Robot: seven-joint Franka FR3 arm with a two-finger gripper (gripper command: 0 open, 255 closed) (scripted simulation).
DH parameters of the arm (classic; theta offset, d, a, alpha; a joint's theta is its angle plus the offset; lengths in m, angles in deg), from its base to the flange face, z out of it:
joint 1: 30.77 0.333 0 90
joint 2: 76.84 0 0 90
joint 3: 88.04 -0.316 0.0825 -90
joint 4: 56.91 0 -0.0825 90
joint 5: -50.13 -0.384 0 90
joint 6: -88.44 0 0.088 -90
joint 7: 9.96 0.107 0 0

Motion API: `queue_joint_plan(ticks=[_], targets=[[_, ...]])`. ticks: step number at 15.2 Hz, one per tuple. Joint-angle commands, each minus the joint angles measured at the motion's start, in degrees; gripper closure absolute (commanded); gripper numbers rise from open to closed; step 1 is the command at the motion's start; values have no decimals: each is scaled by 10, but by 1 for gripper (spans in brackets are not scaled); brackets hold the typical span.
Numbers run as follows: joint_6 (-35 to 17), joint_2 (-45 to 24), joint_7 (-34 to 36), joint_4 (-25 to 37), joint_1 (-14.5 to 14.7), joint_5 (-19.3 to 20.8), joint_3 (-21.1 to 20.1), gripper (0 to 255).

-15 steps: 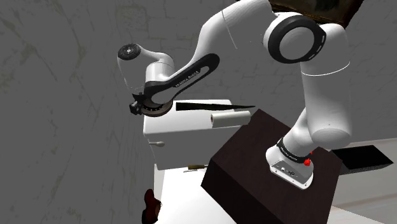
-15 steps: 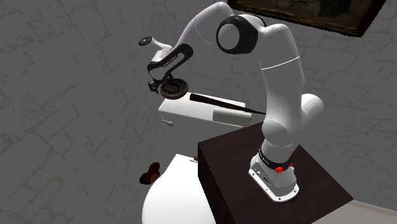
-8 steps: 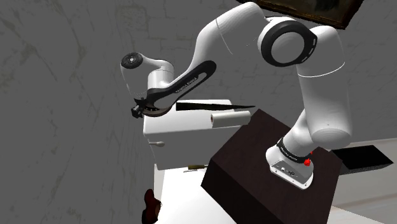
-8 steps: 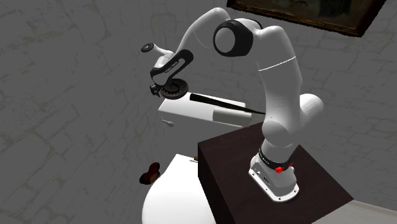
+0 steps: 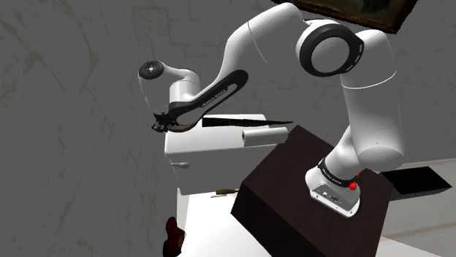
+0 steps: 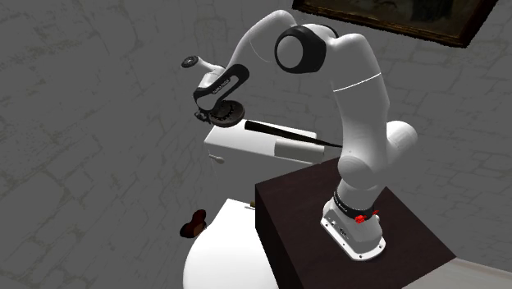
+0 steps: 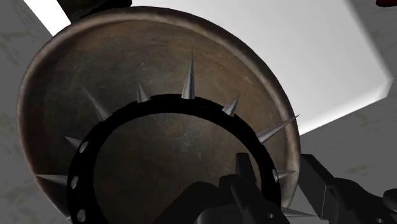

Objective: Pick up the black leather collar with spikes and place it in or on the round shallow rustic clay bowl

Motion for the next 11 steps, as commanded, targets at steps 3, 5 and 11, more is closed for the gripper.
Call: queue_joint_plan(ticks=[3,5,11], targets=[[1,-1,0,0,-1,0,1,255],[1,0,0,-1,-1,0,1,255],[14,13,-8,-1,-4,-7,-4,255]])
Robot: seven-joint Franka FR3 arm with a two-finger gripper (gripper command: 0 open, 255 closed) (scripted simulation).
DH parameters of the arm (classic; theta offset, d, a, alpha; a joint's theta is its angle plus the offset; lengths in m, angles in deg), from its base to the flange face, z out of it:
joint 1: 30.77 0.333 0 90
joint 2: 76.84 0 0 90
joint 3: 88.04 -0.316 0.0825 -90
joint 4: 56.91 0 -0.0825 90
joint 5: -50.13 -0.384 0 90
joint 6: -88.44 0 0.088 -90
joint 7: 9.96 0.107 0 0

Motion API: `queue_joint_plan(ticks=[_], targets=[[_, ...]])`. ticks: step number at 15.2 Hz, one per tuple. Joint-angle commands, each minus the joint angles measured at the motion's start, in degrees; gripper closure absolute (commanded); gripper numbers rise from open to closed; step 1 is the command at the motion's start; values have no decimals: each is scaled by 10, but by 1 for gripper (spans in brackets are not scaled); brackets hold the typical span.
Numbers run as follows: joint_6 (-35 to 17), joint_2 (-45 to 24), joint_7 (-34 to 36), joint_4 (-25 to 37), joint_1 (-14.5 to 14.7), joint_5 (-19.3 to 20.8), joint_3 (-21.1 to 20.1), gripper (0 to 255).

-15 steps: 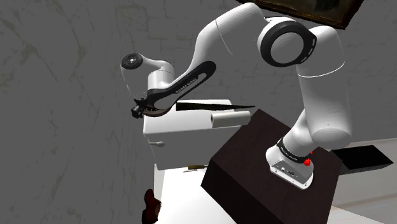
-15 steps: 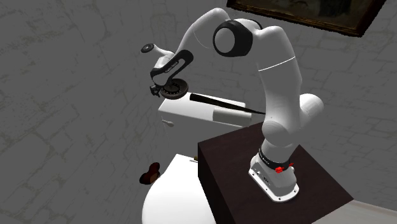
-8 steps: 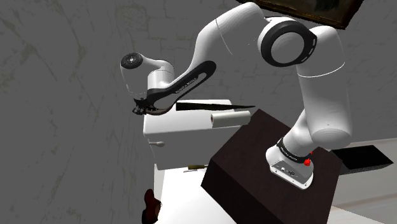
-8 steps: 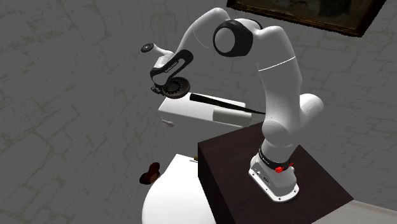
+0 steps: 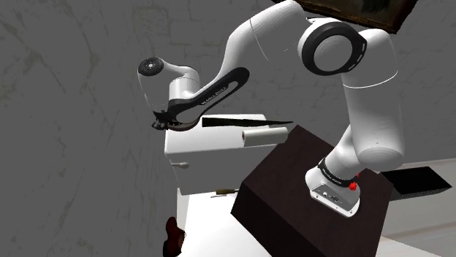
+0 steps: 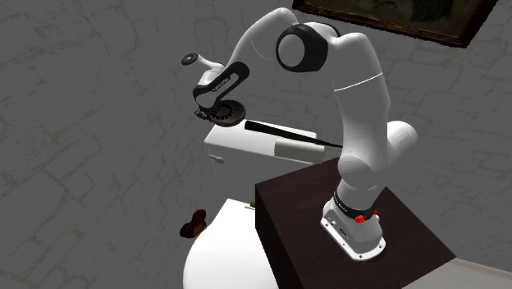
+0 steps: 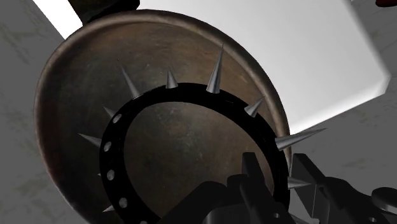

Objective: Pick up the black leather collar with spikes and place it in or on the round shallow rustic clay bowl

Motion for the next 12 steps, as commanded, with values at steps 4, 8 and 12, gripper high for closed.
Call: queue_joint_plan(ticks=[4,8,12], targets=[[23,23,-13,1,-5,-13,-8,255],[43,40,-24,5,-8,-23,-14,255],[63,56,-34,11,-11,-33,-20,255]])
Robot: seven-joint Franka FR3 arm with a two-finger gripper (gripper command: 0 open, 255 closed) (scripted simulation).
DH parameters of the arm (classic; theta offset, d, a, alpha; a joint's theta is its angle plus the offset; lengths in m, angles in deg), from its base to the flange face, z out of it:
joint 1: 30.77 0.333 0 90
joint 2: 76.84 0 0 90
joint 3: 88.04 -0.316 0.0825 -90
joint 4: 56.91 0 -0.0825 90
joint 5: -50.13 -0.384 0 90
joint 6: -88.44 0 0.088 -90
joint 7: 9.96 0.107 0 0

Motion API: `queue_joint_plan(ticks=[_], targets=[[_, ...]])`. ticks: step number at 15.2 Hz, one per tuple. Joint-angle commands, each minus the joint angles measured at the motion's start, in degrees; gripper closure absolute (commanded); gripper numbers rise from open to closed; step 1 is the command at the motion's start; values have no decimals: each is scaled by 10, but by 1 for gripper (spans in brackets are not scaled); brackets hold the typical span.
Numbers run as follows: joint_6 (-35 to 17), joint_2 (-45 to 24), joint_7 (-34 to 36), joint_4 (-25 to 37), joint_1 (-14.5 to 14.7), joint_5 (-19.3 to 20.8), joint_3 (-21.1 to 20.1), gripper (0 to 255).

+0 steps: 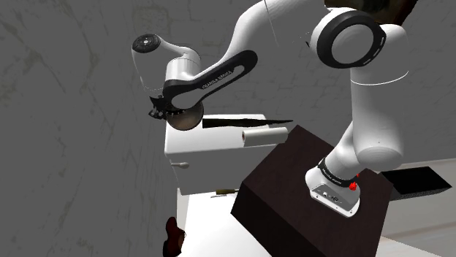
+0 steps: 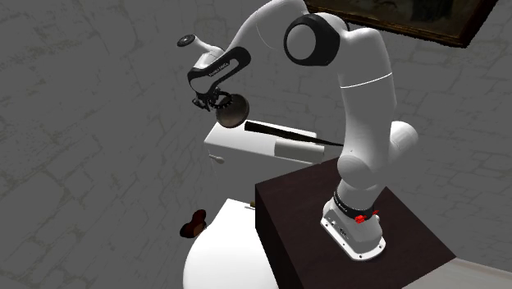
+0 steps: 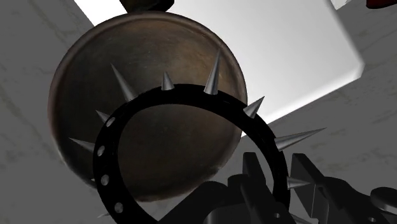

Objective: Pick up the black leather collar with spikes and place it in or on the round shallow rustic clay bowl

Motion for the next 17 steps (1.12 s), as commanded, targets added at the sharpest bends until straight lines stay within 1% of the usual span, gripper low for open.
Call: queue_joint_plan(ticks=[1,5,7,17], targets=[[11,5,-6,7,-1,-5,-2,255],[30,17,-15,15,-3,-13,-7,255],[9,19,-30,-2,-21,-12,-1,255],[-42,-22,-3,-16,-14,13,13,255]])
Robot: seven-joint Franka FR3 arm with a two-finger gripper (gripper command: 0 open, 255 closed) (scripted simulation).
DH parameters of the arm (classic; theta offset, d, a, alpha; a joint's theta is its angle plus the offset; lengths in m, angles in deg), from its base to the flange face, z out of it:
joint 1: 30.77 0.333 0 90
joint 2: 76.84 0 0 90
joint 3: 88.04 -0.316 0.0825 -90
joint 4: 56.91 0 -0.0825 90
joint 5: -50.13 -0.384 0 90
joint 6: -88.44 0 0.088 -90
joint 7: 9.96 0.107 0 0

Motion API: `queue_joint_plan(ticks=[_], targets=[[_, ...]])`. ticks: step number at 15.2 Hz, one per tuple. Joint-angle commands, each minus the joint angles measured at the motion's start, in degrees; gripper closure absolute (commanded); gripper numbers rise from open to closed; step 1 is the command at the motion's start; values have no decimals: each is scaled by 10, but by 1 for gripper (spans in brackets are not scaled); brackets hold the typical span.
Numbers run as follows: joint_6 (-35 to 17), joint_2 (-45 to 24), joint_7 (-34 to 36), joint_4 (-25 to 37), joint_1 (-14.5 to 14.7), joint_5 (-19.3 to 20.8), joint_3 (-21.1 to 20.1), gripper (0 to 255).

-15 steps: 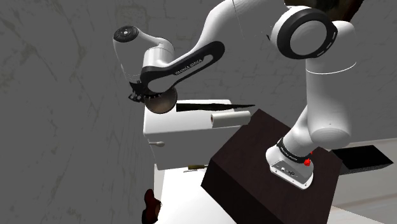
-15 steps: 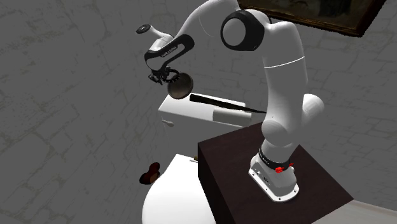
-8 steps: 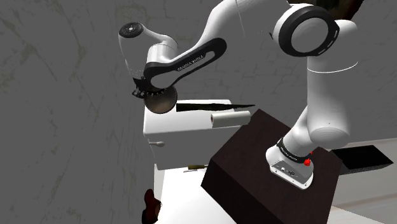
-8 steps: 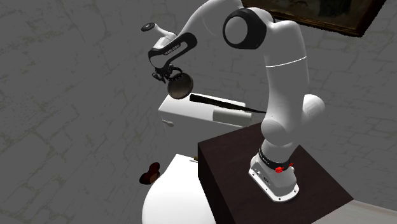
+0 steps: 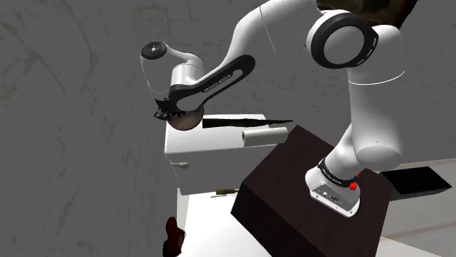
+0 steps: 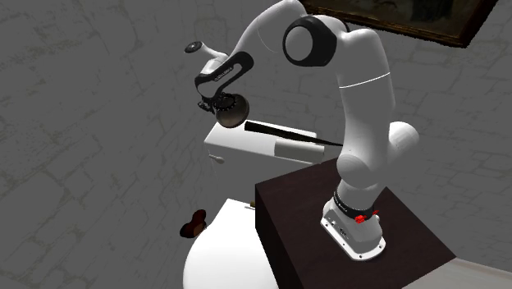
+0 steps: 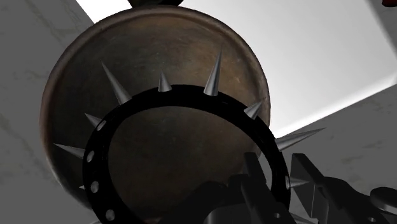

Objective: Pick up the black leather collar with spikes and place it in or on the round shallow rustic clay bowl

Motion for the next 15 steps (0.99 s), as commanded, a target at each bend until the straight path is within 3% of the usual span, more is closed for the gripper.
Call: queue_joint_plan(ticks=[1,9,10,15], targets=[[-13,-12,7,-2,2,7,4,255],[-13,-12,7,-2,2,7,4,255],[-13,-12,7,-2,2,7,4,0],[-13,-12,7,-2,2,7,4,0]])
